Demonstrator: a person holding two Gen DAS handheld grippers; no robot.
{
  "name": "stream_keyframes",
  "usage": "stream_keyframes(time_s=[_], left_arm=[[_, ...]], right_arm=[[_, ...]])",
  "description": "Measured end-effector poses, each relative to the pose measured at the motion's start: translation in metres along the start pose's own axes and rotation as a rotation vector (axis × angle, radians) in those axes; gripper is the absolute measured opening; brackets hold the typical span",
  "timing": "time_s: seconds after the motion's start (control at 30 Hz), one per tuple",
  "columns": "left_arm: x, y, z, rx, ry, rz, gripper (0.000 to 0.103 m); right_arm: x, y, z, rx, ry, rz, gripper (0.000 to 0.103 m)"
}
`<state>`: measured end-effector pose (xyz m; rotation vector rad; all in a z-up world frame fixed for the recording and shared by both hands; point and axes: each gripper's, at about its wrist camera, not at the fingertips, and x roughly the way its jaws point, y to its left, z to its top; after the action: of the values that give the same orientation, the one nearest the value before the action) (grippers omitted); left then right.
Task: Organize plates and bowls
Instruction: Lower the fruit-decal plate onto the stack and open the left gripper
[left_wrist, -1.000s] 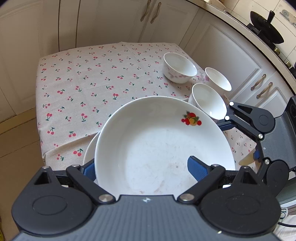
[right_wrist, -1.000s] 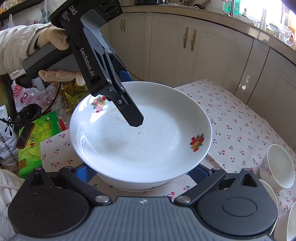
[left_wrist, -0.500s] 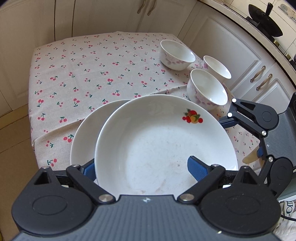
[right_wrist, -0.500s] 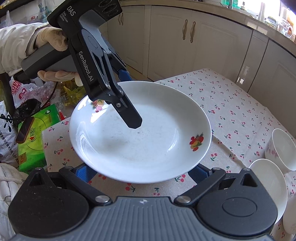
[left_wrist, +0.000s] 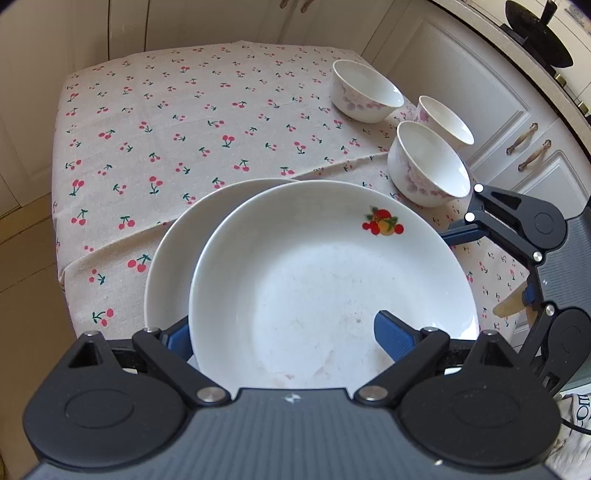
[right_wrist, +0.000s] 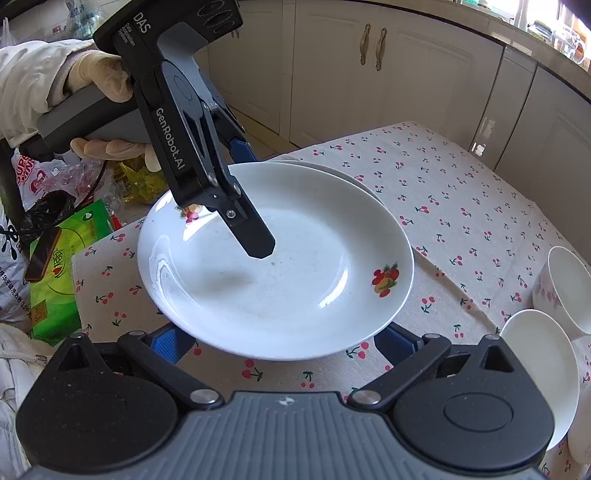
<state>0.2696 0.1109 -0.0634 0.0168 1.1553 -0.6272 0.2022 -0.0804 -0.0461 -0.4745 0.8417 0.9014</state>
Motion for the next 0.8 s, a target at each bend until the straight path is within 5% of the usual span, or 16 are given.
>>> stream_keyframes(time_s=[0.3, 0.8], left_arm=[[0.001, 0.006, 0.001, -0.013, 0.050, 0.003, 0.095], [-0.020, 0.019, -0.002, -0.108, 0.017, -0.038, 0.095]], right_arm=[[0.004, 0.004, 0.002, -0.024, 0.009, 0.000, 0.103], [0.019, -0.005, 0.007, 0.019, 0.036, 0.030, 0.103]])
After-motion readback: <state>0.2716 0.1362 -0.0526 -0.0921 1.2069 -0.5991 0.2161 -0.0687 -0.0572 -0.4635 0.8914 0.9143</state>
